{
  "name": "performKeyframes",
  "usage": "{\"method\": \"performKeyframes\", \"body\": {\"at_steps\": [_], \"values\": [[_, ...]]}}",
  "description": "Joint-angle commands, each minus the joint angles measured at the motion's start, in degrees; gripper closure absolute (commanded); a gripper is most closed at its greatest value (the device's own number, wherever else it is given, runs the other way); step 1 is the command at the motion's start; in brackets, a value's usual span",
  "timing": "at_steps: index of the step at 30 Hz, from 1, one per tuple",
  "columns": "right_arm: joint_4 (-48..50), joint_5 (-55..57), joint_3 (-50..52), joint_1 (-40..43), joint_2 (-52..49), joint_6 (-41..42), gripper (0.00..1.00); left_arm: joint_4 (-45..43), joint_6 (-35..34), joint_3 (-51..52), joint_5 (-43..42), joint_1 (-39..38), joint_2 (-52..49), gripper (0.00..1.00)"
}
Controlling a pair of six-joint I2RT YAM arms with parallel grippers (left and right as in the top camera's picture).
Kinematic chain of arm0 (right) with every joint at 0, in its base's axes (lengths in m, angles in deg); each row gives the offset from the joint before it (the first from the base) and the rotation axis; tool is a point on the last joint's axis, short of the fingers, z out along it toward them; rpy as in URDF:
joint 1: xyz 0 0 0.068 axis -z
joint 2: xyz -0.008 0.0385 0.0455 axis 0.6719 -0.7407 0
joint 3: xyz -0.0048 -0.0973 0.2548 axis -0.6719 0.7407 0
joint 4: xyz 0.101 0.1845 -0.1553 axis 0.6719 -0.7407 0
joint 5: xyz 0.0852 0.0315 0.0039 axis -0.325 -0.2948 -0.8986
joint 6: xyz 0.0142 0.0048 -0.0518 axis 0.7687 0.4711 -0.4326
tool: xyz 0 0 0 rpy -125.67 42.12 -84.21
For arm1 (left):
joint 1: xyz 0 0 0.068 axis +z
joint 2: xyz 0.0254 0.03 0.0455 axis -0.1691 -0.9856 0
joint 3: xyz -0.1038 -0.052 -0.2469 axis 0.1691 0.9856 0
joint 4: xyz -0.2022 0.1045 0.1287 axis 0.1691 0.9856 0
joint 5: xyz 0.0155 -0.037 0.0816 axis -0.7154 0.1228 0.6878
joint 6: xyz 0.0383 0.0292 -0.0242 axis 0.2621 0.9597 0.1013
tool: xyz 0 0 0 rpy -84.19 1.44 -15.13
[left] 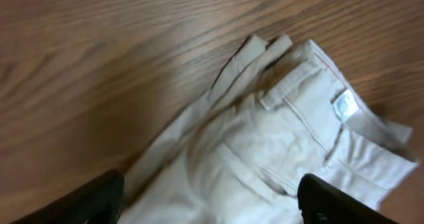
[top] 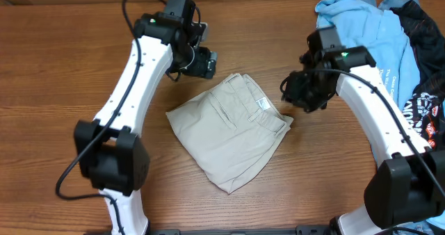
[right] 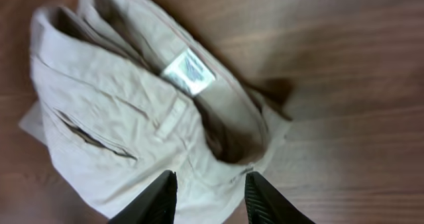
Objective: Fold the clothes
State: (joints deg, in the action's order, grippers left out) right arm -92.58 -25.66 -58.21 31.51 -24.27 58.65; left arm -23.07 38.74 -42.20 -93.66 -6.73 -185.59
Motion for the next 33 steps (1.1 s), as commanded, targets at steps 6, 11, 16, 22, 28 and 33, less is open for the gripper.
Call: {"method": "performKeyframes", "body": {"at_steps": [6, 11, 16, 22, 28, 33], "values": [[8.9, -6.7, 12.9, -4.3, 0.2, 1.2, 0.62, -6.7, 13.2, 0.1, -10.4, 0.3, -9.9, 0.04], [17.3, -7.4, 20.2, -6.7, -0.3, 1.2, 0.61, -9.8, 15.5, 0.1, -13.7, 0.3, -11.7, 0.02], [22.3, -3.3, 23.8, -5.9, -3.1, 1.2, 0.58, -10.4, 15.6, 0.1, -15.2, 0.2, -13.0, 0.01], [27.7, 4.0, 24.1, -3.6, -6.5, 0.9, 0.58, -9.9, 15.6, 0.1, -15.3, 0.1, -15.5, 0.0], [33.3, 6.6, 23.8, -1.6, -6.6, -4.1, 0.57, -9.6, 15.6, 0.1, -15.2, -0.4, -17.3, 0.0], [36.3, 7.5, 23.8, -1.5, -6.6, -8.2, 0.56, -9.9, 15.6, 0.1, -15.2, -0.9, -17.4, 0.0]]}}
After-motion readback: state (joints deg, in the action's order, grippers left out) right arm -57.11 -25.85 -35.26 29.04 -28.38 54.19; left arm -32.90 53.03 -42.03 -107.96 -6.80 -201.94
